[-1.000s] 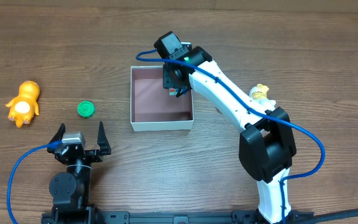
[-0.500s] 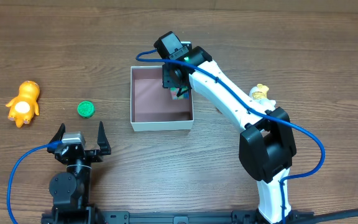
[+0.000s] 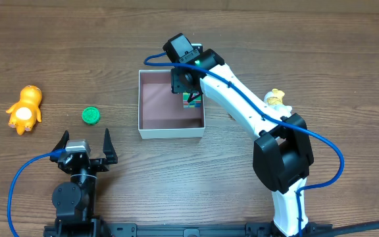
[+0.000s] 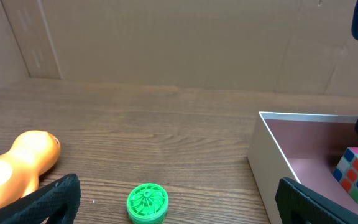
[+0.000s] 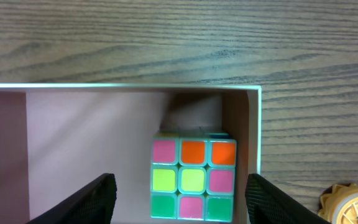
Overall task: Pack container
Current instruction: 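Lower the cube into the box and open the right gripper, then raise the right gripper and move it right toward the duck plush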
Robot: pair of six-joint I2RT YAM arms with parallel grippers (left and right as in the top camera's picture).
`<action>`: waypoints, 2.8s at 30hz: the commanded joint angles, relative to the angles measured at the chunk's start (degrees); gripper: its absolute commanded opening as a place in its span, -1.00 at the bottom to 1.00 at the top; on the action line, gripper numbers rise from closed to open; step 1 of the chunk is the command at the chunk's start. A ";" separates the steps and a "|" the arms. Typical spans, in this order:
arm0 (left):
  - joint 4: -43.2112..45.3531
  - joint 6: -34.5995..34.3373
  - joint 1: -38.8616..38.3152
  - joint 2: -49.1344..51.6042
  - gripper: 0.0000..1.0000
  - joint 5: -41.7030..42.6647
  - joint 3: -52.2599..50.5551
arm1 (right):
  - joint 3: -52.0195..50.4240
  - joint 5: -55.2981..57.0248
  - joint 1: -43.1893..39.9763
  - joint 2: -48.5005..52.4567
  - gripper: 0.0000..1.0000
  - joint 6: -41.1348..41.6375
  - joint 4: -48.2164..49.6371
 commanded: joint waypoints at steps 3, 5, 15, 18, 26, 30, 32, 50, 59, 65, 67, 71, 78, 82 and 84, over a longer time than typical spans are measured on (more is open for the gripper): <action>0.00 1.25 0.24 -0.59 1.00 -0.37 -0.17 | 9.55 0.96 0.00 -0.90 0.43 -0.79 -4.98; 0.00 1.25 0.24 -0.59 1.00 -0.37 -0.17 | 13.79 0.96 0.00 -0.90 0.48 -0.83 -8.26; 0.02 1.25 0.24 -0.59 1.00 -0.37 -0.17 | 34.14 1.42 -2.93 -0.92 0.81 -3.54 -26.58; 0.00 1.25 0.24 -0.59 1.00 -0.37 -0.17 | 37.94 1.42 -5.03 -0.92 0.86 -3.56 -31.01; 0.00 1.25 0.24 -0.59 1.00 -0.37 -0.17 | 42.21 -2.16 -11.76 -1.77 1.00 -5.75 -38.86; 0.02 1.25 0.24 -0.59 1.00 -0.37 -0.17 | 42.18 -4.46 -14.05 -3.56 1.00 -7.82 -38.86; 0.00 1.25 0.24 -0.59 1.00 -0.37 -0.17 | 42.18 -4.42 -15.30 -4.96 1.00 -10.12 -38.86; 0.00 1.27 0.24 -0.59 1.00 -0.37 -0.17 | 22.34 -4.42 -26.64 -23.67 1.00 -15.85 -38.86; 0.00 1.25 0.24 -0.59 1.00 -0.37 -0.17 | 21.38 -3.67 -26.71 -23.61 1.00 -15.82 -38.14; 0.02 1.25 0.24 -0.59 1.00 -0.37 -0.17 | 21.20 -0.52 -26.75 -23.34 1.00 -15.34 -38.32; 0.00 1.25 0.24 -0.59 1.00 -0.37 -0.17 | 20.44 -0.52 -26.75 -23.28 1.00 -15.34 -38.38; 0.00 1.25 0.24 -0.59 1.00 -0.37 -0.17 | 17.64 -0.55 -26.75 -23.28 1.00 -15.32 -38.60; 0.00 1.25 0.24 -0.59 1.00 -0.37 -0.17 | 7.98 -0.50 -26.75 -23.28 1.00 -15.19 -37.42; 0.02 1.25 0.24 -0.59 1.00 -0.37 -0.17 | 3.80 -0.52 -26.75 -23.28 1.00 -15.19 -36.50; 0.00 1.25 0.24 -0.59 1.00 -0.37 -0.17 | 2.23 -0.52 -26.75 -23.28 1.00 -15.19 -35.85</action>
